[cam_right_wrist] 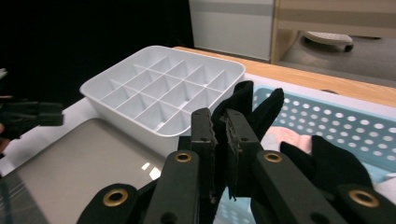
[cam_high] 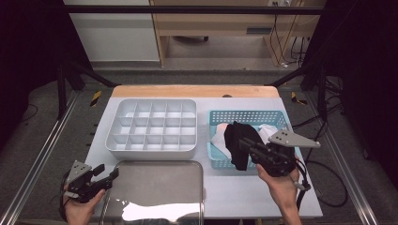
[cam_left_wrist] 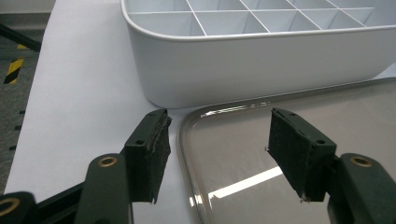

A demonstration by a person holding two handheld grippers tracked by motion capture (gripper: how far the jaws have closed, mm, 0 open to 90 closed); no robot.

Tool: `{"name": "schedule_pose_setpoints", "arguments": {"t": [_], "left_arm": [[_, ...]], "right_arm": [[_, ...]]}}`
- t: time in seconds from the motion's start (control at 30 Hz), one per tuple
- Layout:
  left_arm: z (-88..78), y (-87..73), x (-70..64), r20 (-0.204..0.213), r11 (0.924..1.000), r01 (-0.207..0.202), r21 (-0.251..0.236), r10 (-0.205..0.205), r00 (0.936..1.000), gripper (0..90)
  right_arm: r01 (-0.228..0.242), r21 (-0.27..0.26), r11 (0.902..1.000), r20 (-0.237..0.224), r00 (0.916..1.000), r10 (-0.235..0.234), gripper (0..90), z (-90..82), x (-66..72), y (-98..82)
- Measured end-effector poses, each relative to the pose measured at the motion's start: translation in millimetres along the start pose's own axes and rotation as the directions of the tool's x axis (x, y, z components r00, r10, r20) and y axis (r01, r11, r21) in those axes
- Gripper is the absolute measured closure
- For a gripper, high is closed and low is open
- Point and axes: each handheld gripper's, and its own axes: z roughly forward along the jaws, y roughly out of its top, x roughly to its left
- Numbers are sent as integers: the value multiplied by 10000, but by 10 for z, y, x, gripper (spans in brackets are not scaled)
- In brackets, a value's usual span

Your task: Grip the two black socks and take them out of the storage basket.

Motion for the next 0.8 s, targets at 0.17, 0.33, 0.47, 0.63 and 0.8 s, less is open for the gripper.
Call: {"name": "schedule_pose_setpoints", "arguments": {"t": [0.17,0.33,0.47,0.63,0.8], "left_arm": [[-4,0,5,-32,10000,77,18,-77,10000,366],[-8,3,4,60,9999,127,41,-127,9999,367],[-9,3,-2,97,9999,116,66,-117,9999,370],[-10,3,-4,95,9999,131,73,-132,9999,370],[-14,3,-5,99,9999,125,50,-126,9999,371]], "right_arm": [[111,43,9999,-345,9993,-109,835,-62,101,-84],[155,382,9992,-881,9960,-121,834,-93,180,-217],[156,655,9977,-999,9950,-91,834,-81,199,-308],[16,1167,9932,-1147,9933,118,834,-53,213,-535],[-114,1588,9872,-1214,9921,310,834,-7,199,-674]]}}
